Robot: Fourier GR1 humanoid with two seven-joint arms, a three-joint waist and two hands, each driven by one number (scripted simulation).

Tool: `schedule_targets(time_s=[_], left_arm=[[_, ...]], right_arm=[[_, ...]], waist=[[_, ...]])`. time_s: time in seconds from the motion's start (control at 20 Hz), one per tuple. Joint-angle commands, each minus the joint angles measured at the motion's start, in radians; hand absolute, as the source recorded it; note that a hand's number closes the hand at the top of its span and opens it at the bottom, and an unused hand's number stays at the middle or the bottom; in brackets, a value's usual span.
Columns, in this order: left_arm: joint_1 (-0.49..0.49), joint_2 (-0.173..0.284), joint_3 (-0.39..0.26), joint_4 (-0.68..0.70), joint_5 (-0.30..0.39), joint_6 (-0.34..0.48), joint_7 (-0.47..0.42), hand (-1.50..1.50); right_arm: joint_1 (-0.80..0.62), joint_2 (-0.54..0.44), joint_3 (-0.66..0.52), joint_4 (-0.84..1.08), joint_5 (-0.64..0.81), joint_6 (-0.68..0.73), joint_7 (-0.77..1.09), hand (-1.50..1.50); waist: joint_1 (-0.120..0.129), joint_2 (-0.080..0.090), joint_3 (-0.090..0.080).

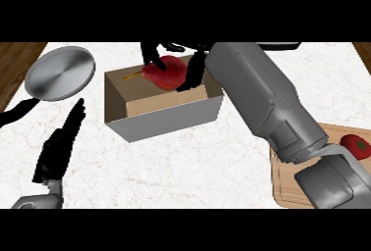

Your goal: Pick the pear from the cutting board and place it in the cardboard box

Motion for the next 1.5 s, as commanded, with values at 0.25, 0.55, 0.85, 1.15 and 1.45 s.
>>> schedule_targets(time_s=[0.25, 0.55, 0.85, 1.15, 1.45], left_arm=[[0.008, 0.000, -0.009, 0.018, -0.004, -0.019, -0.037, 0.00], [-0.040, -0.016, -0.029, 0.005, 0.000, -0.033, 0.004, 0.00], [-0.086, -0.036, -0.031, 0.042, -0.020, -0.005, 0.018, 0.00], [-0.052, -0.023, -0.040, 0.016, -0.019, -0.025, 0.004, 0.00], [-0.038, -0.031, -0.019, 0.035, -0.011, -0.008, -0.031, 0.00]], right_arm=[[0.029, 0.047, 0.177, 0.045, -0.053, -0.040, 0.046, 1.50], [0.132, 0.047, 0.271, 0.031, -0.146, -0.050, 0.098, -1.50], [0.143, 0.047, 0.234, -0.003, -0.342, 0.018, 0.142, -1.50], [0.128, 0.047, 0.071, 0.087, -0.528, 0.045, 0.178, -1.50], [-0.028, 0.038, -0.105, 0.174, -0.694, 0.127, 0.338, -1.50]], waist=[[0.037, 0.004, -0.001], [0.072, 0.011, -0.001], [0.067, 0.013, 0.000], [0.068, 0.022, 0.001], [0.046, 0.020, -0.001]])
